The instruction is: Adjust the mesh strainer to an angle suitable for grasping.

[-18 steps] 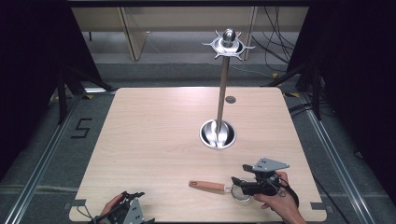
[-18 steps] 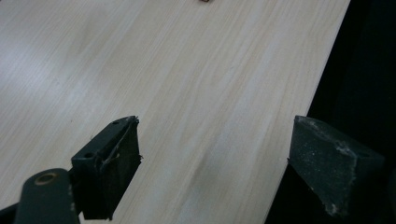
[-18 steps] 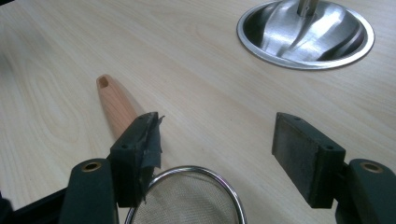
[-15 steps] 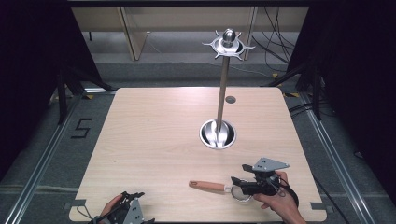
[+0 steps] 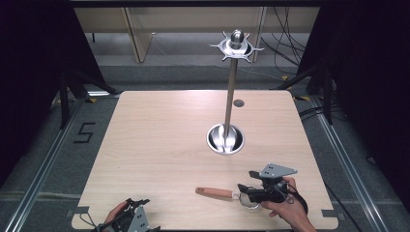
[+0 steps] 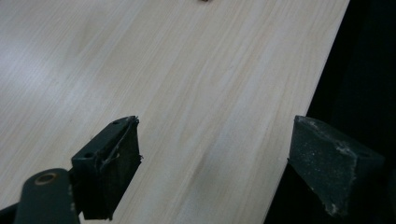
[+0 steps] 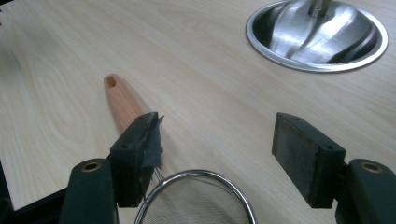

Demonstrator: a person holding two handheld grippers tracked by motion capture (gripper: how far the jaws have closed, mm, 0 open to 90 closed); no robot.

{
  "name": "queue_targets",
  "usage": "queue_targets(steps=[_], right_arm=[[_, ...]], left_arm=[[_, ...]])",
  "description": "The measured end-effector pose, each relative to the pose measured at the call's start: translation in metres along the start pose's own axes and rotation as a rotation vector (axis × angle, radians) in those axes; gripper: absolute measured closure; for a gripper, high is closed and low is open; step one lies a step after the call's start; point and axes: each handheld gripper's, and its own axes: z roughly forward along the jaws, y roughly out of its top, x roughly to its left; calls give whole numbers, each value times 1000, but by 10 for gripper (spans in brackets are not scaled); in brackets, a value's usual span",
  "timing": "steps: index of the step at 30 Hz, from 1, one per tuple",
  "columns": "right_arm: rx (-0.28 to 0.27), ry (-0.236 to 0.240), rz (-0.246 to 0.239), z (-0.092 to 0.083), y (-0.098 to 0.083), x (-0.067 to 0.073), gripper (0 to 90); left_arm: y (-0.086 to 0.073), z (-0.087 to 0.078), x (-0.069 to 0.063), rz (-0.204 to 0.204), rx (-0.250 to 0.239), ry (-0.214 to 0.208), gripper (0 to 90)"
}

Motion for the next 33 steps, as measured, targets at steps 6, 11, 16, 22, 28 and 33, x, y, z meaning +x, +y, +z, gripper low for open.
queue_targets(steps=[6, 11, 16, 22, 28, 33], right_arm=[[13, 12, -19, 3, 4, 4, 335], [25, 30, -48, 7, 9, 12, 386], [73, 49, -131, 17, 15, 23, 406], [149, 61, -205, 30, 19, 33, 435], [196, 76, -220, 39, 20, 39, 470], [235, 71, -246, 45, 21, 41, 493]], left_arm=[[0, 0, 0, 0, 1, 0, 158], [0, 1, 0, -1, 1, -1, 158], [0, 1, 0, 0, 13, 6, 158], [0, 1, 0, -6, 8, -6, 158], [0, 1, 0, 1, 15, 4, 158], [0, 1, 0, -3, 5, -5, 158]])
